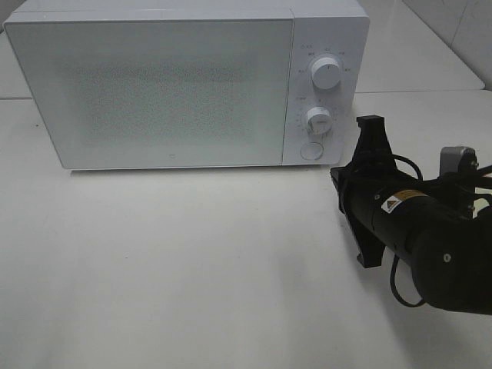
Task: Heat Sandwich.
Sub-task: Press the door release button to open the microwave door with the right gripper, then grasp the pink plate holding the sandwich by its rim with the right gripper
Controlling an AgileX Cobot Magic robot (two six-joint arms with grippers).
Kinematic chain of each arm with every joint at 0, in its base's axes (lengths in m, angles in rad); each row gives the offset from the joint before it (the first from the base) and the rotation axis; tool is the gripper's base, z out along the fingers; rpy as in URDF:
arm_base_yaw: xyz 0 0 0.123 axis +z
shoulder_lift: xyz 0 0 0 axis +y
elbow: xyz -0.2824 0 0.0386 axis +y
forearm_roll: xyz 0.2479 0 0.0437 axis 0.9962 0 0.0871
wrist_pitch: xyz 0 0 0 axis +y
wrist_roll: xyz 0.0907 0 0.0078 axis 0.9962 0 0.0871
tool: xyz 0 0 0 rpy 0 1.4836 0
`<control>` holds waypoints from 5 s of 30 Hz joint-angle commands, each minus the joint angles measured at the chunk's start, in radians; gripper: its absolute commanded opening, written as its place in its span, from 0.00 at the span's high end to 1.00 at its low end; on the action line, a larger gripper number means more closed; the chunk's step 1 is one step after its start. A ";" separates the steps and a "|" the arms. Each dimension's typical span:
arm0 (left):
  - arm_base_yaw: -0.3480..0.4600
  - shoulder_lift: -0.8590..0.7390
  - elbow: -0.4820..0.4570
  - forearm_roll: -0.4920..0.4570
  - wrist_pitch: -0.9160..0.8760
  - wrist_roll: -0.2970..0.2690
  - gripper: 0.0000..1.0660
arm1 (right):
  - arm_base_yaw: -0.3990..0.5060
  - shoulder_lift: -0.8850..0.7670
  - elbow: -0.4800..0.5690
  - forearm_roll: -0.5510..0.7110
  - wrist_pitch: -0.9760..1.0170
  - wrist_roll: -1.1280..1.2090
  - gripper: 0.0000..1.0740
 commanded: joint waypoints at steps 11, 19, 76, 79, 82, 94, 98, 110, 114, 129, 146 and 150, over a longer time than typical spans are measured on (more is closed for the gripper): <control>0.005 -0.025 0.004 -0.007 -0.009 0.000 0.09 | -0.089 0.143 -0.129 -0.144 0.028 0.089 1.00; 0.005 -0.025 0.004 -0.007 -0.009 0.000 0.09 | -0.150 0.205 -0.208 -0.195 0.058 0.124 1.00; 0.005 -0.025 0.004 -0.007 -0.009 0.000 0.09 | -0.251 0.369 -0.480 -0.214 -0.186 0.076 1.00; 0.005 -0.025 0.004 -0.007 -0.009 0.000 0.09 | -0.251 0.374 -0.512 -0.202 -0.198 0.075 1.00; 0.005 -0.025 0.004 -0.007 -0.009 0.000 0.09 | -0.251 0.382 -0.534 -0.191 -0.199 0.071 1.00; 0.005 -0.025 0.004 -0.007 -0.009 0.000 0.09 | -0.275 0.397 -0.577 -0.188 -0.149 0.035 1.00; 0.005 -0.025 0.004 -0.007 -0.009 0.000 0.09 | -0.275 0.397 -0.577 -0.165 -0.125 0.035 1.00; 0.005 -0.025 0.004 -0.007 -0.009 0.000 0.09 | -0.273 0.366 -0.577 -0.161 -0.048 0.022 1.00; 0.005 -0.025 0.004 -0.007 -0.009 0.000 0.09 | -0.273 0.349 -0.569 -0.160 -0.008 0.022 1.00; 0.005 -0.025 0.004 -0.007 -0.009 0.001 0.09 | -0.238 0.281 -0.442 -0.159 0.107 0.026 1.00; 0.005 -0.025 0.004 -0.007 -0.009 0.001 0.09 | -0.201 0.154 -0.281 -0.176 0.233 -0.007 1.00; 0.005 -0.025 0.004 -0.007 -0.009 0.001 0.09 | -0.201 0.097 -0.252 -0.189 0.346 -0.067 0.99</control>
